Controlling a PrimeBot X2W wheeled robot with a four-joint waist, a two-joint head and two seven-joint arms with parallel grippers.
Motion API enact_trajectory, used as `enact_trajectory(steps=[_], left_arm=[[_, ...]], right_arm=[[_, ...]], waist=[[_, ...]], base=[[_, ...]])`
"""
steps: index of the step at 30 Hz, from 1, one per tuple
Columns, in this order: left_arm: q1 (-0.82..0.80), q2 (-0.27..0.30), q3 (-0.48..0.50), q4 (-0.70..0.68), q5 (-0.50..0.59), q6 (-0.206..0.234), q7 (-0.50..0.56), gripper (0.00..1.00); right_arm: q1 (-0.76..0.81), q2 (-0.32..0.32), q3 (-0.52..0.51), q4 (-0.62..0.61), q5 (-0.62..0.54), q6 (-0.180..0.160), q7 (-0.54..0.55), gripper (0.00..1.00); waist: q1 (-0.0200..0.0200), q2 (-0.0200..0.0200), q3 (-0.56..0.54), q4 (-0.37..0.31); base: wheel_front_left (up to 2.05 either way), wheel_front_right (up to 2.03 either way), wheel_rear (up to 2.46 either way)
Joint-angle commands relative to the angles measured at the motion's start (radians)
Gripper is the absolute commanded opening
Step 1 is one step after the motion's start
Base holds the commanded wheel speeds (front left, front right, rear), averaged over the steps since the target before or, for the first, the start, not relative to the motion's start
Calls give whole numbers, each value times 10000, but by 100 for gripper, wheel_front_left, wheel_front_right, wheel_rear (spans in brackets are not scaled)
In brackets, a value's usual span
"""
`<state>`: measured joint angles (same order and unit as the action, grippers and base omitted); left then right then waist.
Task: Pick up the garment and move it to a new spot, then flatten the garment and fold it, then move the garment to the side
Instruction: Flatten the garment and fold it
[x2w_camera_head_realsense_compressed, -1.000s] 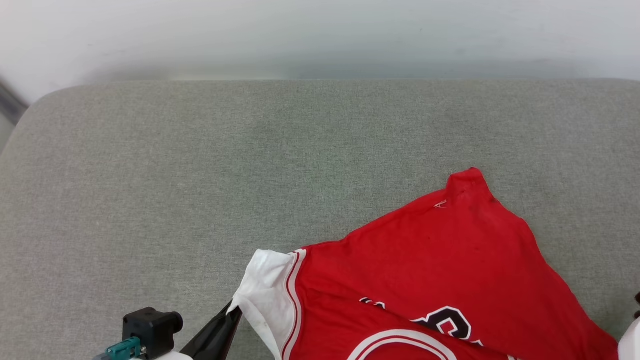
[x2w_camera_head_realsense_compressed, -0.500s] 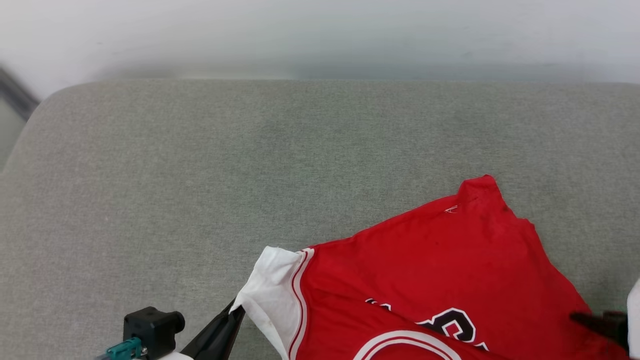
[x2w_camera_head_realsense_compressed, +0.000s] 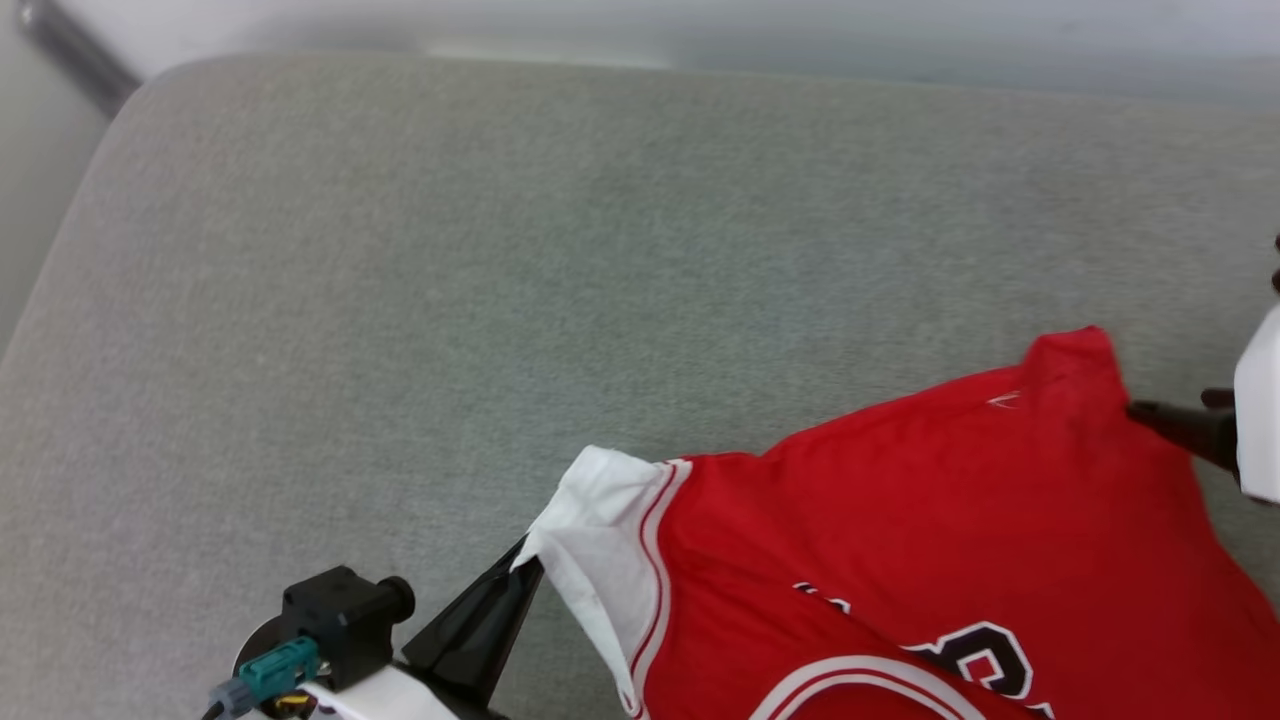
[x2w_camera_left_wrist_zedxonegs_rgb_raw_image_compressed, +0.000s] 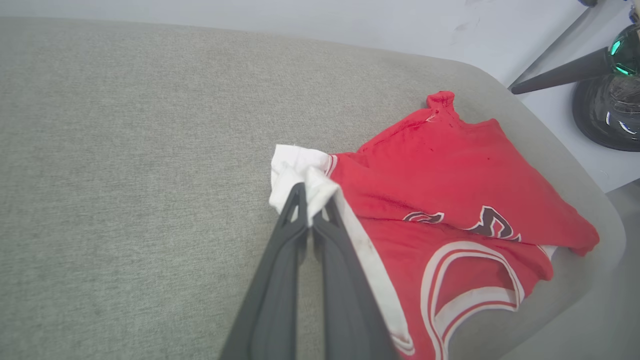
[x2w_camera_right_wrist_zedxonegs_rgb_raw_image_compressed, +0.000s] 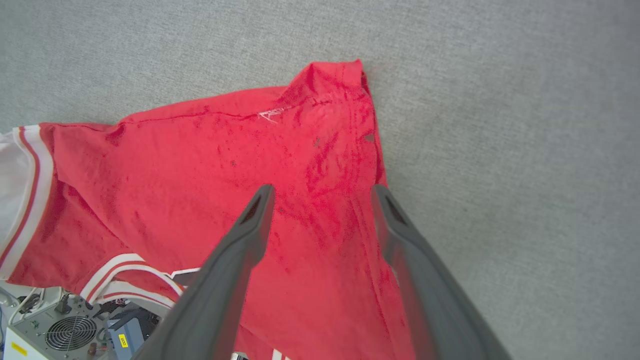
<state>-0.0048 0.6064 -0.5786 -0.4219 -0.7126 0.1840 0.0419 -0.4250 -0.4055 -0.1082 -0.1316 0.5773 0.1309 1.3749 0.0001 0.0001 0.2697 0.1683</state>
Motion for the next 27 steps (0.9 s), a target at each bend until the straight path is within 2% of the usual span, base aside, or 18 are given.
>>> enact_trajectory(steps=[1,11,16,24,25,27], left_arm=[[-181,-82,-39,-61,86,-58,31,0],[-891,-512,-432,-46,344,-284,32,0],[-1133,-711,-501,19,418,-340,-28,0],[-1321,-832,-589,179,427,-434,-94,0],[-1346,-841,-594,191,424,-440,-99,0],[-1375,-856,-602,223,414,-450,-111,0]], right_arm=[[-275,-4,60,162,-100,-4,56,100],[-1464,-416,604,1977,-1152,-4,-34,100],[-1235,-751,769,2585,-1445,-4,-60,100],[-442,-856,1189,3142,-1351,-4,-68,100],[-379,-862,1205,3198,-1331,-4,-48,51],[-312,-866,1263,3282,-1275,-4,-47,0]], waist=[[-1,-1,491,500],[-1,-1,1432,1434],[-1,-1,1754,1664],[-1,-1,1966,1833],[-1,-1,1971,1841],[-1,-1,1949,1844]], base=[[0,0,0],[0,0,0],[0,0,0],[0,0,0],[0,0,0],[0,0,0]])
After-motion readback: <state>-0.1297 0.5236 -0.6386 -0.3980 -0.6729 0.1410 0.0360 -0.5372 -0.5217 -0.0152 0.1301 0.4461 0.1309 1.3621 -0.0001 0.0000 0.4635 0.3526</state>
